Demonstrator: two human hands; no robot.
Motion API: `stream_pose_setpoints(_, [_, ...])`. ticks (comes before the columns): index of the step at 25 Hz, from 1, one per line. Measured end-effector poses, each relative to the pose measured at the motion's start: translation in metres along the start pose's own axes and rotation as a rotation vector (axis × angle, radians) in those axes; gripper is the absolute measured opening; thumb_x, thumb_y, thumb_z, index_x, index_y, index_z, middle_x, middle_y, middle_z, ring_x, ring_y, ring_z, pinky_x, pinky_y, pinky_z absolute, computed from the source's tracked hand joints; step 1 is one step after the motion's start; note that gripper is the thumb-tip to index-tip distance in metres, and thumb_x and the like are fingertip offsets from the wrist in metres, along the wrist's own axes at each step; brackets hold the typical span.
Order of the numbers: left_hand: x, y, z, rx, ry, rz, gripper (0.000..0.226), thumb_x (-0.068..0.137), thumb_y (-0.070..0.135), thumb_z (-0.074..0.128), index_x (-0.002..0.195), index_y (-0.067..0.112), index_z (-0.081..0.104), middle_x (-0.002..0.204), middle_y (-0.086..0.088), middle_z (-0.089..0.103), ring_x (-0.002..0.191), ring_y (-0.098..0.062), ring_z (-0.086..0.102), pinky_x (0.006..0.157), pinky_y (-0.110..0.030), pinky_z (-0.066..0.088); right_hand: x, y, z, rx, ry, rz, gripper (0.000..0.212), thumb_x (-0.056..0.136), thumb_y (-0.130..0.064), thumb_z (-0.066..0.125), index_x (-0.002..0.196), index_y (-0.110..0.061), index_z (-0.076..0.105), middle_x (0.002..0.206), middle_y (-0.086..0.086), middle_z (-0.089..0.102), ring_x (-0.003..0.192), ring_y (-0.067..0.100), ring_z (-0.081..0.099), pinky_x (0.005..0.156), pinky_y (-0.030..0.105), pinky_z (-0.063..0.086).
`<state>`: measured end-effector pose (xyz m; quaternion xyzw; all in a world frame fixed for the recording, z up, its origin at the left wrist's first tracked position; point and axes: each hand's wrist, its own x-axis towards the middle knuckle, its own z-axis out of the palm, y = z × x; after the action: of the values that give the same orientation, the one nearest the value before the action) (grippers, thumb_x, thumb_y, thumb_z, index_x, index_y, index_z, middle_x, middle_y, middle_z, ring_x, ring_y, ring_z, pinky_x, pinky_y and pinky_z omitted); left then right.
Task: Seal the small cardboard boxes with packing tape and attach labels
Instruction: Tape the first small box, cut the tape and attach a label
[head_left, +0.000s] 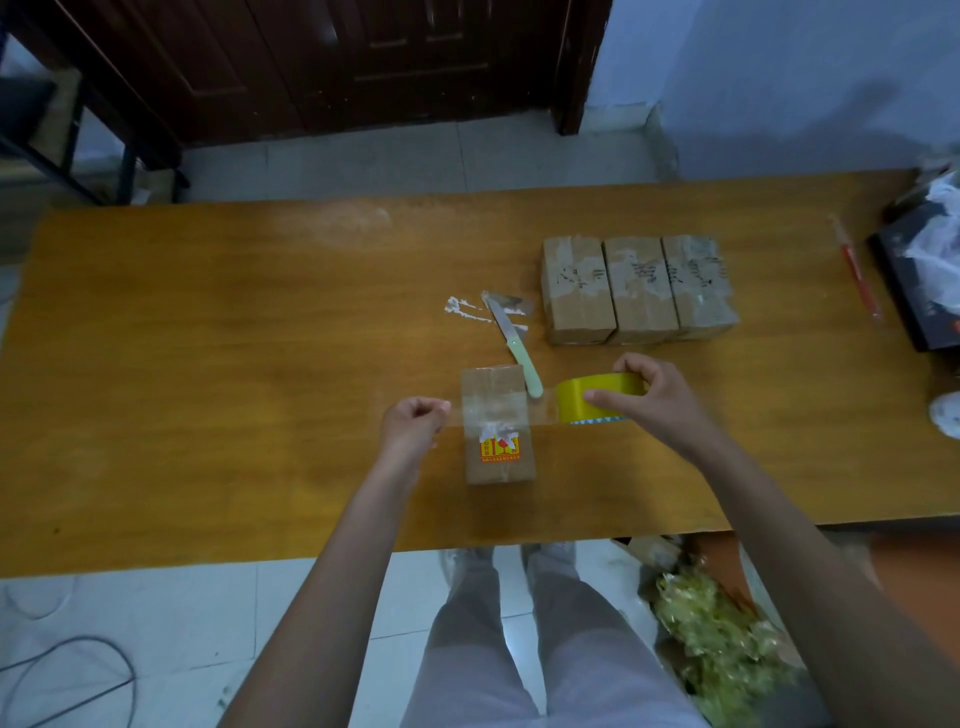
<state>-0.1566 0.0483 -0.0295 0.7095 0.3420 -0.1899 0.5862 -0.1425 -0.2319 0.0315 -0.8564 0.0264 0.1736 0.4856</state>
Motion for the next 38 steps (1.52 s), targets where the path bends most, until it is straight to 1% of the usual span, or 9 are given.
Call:
stream_pose_setpoints(4, [0.005, -0.004, 0.007, 0.02, 0.045, 0.053, 0.007, 0.093, 0.012, 0.062, 0.086, 0.015, 0.063, 0.074, 0.002, 0.06, 0.065, -0.007, 0.052, 0.055, -0.02, 0.04, 0.007, 0.005, 0.007, -0.055, 0.028, 0.002, 0.033, 0.079, -0.026, 0.078, 0.081, -0.003, 0.053, 0.074, 0.005, 0.05, 0.066, 0.019, 0.047, 0.059, 0.031, 0.037])
stream_pose_setpoints(8, [0.011, -0.011, 0.01, 0.047, 0.078, 0.019, 0.005, 0.093, 0.015, 0.063, 0.088, 0.015, 0.064, 0.085, -0.002, 0.064, 0.077, -0.013, 0.056, 0.071, -0.028, 0.043, 0.013, 0.011, 0.01, -0.072, 0.028, 0.031, 0.035, 0.078, -0.028, 0.079, 0.081, -0.005, 0.054, 0.074, 0.004, 0.05, 0.068, 0.019, 0.048, 0.059, 0.031, 0.037])
stream_pose_setpoints(13, [0.019, -0.018, 0.012, 0.074, 0.101, 0.013, 0.005, 0.093, 0.016, 0.063, 0.088, 0.015, 0.064, 0.091, -0.004, 0.066, 0.083, -0.017, 0.058, 0.072, -0.03, 0.044, 0.017, 0.017, 0.016, -0.112, 0.02, 0.047, 0.033, 0.077, -0.031, 0.079, 0.078, -0.011, 0.052, 0.075, 0.002, 0.052, 0.067, 0.017, 0.048, 0.056, 0.027, 0.037])
stream_pose_setpoints(16, [0.022, -0.023, 0.016, 0.089, 0.125, 0.009, 0.004, 0.093, 0.015, 0.062, 0.089, 0.014, 0.064, 0.095, -0.005, 0.066, 0.086, -0.019, 0.059, 0.078, -0.032, 0.047, 0.019, 0.022, 0.019, -0.133, 0.019, 0.034, 0.034, 0.076, -0.032, 0.08, 0.075, -0.015, 0.05, 0.075, 0.003, 0.051, 0.067, 0.018, 0.048, 0.058, 0.029, 0.036])
stream_pose_setpoints(25, [0.029, -0.022, 0.034, 0.228, 0.15, -0.039, 0.008, 0.093, 0.017, 0.06, 0.086, 0.016, 0.061, 0.09, 0.0, 0.065, 0.084, -0.017, 0.058, 0.068, -0.028, 0.043, 0.022, 0.028, 0.032, -0.204, 0.04, 0.044, 0.037, 0.074, -0.037, 0.079, 0.071, -0.02, 0.047, 0.074, -0.002, 0.047, 0.064, 0.013, 0.043, 0.056, 0.028, 0.034])
stream_pose_setpoints(32, [0.032, -0.025, 0.036, 0.245, 0.155, -0.042, 0.019, 0.094, 0.019, 0.058, 0.076, 0.018, 0.056, 0.094, -0.005, 0.068, 0.081, -0.019, 0.058, 0.067, -0.031, 0.044, 0.019, 0.025, 0.036, -0.223, 0.056, 0.037, 0.036, 0.077, -0.033, 0.078, 0.076, -0.009, 0.051, 0.077, 0.008, 0.049, 0.069, 0.019, 0.044, 0.061, 0.035, 0.035])
stream_pose_setpoints(35, [0.03, -0.024, 0.039, 0.284, 0.143, -0.067, 0.015, 0.095, 0.021, 0.055, 0.084, 0.013, 0.061, 0.096, -0.008, 0.068, 0.088, -0.026, 0.061, 0.071, -0.035, 0.046, 0.017, 0.023, 0.036, -0.229, 0.063, 0.03, 0.039, 0.077, -0.034, 0.078, 0.076, -0.005, 0.053, 0.077, 0.008, 0.049, 0.068, 0.018, 0.043, 0.06, 0.034, 0.033])
stream_pose_setpoints(36, [0.029, -0.022, 0.039, 0.307, 0.142, -0.075, 0.015, 0.095, 0.02, 0.055, 0.087, 0.01, 0.063, 0.092, -0.008, 0.067, 0.09, -0.028, 0.062, 0.071, -0.036, 0.046, 0.017, 0.022, 0.036, -0.226, 0.065, 0.027, 0.039, 0.076, -0.034, 0.078, 0.076, -0.005, 0.052, 0.076, 0.008, 0.048, 0.067, 0.018, 0.043, 0.059, 0.034, 0.033])
stream_pose_setpoints(38, [0.025, -0.016, 0.037, 0.331, 0.175, -0.036, 0.012, 0.091, 0.013, 0.057, 0.081, 0.009, 0.062, 0.08, -0.006, 0.062, 0.086, -0.03, 0.059, 0.072, -0.039, 0.045, 0.016, 0.02, 0.037, -0.221, 0.066, 0.027, 0.038, 0.076, -0.035, 0.078, 0.073, -0.011, 0.049, 0.075, 0.006, 0.047, 0.066, 0.017, 0.042, 0.059, 0.034, 0.033])
